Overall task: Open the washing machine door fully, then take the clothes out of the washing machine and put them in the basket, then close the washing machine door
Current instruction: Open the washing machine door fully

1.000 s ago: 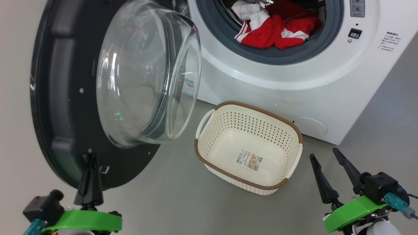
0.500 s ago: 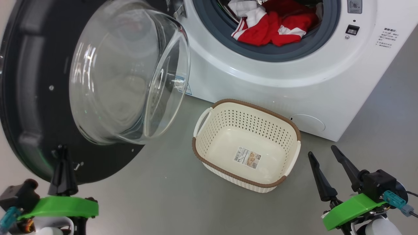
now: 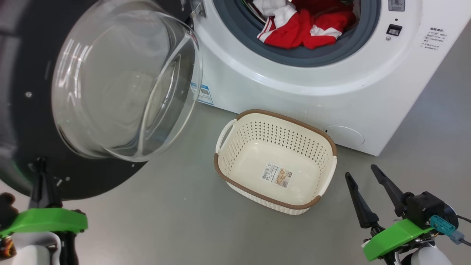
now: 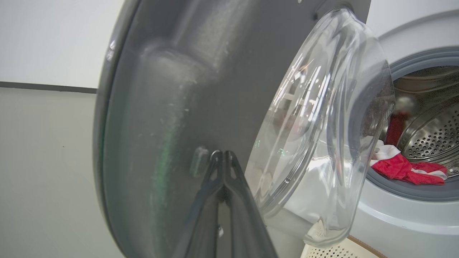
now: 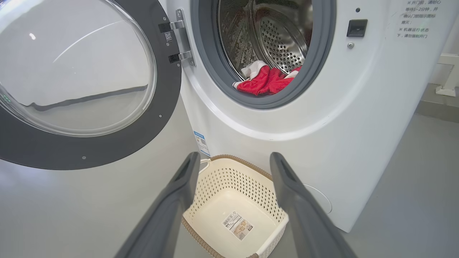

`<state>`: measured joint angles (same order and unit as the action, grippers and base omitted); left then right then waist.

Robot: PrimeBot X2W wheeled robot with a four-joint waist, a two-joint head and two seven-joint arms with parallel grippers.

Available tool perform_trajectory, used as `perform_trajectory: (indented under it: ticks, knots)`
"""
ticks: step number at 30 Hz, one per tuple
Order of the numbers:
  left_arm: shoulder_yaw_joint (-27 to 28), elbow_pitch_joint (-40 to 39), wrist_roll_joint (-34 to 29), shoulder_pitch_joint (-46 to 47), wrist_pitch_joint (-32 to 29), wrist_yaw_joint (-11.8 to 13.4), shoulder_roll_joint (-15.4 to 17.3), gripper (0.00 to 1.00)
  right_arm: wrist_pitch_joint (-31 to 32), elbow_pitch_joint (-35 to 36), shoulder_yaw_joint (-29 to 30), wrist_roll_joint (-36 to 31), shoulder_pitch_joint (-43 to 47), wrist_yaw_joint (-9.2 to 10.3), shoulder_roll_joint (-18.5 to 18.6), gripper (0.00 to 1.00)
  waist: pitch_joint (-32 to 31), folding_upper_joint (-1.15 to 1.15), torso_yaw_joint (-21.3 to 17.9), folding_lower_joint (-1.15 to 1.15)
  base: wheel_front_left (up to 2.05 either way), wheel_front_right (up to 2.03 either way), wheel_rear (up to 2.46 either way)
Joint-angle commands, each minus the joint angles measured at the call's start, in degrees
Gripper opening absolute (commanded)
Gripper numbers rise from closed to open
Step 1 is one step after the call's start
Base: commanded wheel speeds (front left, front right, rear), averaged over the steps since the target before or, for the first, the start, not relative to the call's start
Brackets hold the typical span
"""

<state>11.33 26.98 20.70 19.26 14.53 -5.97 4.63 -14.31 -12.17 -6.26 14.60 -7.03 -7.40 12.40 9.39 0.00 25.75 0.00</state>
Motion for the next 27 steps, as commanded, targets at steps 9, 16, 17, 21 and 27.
perform_trajectory:
  ticks: [9, 16, 17, 21, 27]
  knots:
    - [7.0, 4.6, -1.7, 6.4, 0.5, -0.7, 4.6, 0.0, -0.7, 1.1, -2.0, -0.1, -2.1, -0.09, 0.9, 1.0, 1.2, 0.0, -0.7, 0.0, 0.0, 0.0, 0.0]
    - [9.2, 8.3, -3.4, 9.8, 0.5, -1.2, 6.0, 0.0, -0.7, 1.1, -2.2, -0.2, -2.5, -0.09, 1.4, 1.0, 2.2, 0.0, -1.3, 0.0, 0.0, 0.0, 0.0]
    - [9.4, 8.8, -3.7, 10.2, 0.5, -1.2, 6.2, 0.0, -0.7, 1.1, -2.3, -0.2, -2.6, -0.09, 1.4, 1.0, 2.3, 0.0, -1.4, 0.0, 0.0, 0.0, 0.0]
    - [11.0, 11.0, -4.9, 11.9, 0.5, -1.3, 7.3, 0.0, -0.7, 1.2, -2.4, -0.3, -2.8, -0.09, 1.5, 1.0, 2.7, 0.0, -1.8, 0.0, 0.0, 0.0, 0.0]
    - [13.0, 12.7, -6.7, 13.8, 0.5, -1.0, 8.1, 0.0, -0.7, 1.3, -2.5, -0.5, -3.0, -0.09, 1.5, 1.0, 3.1, 0.0, -2.2, 0.0, 0.0, 0.0, 0.0]
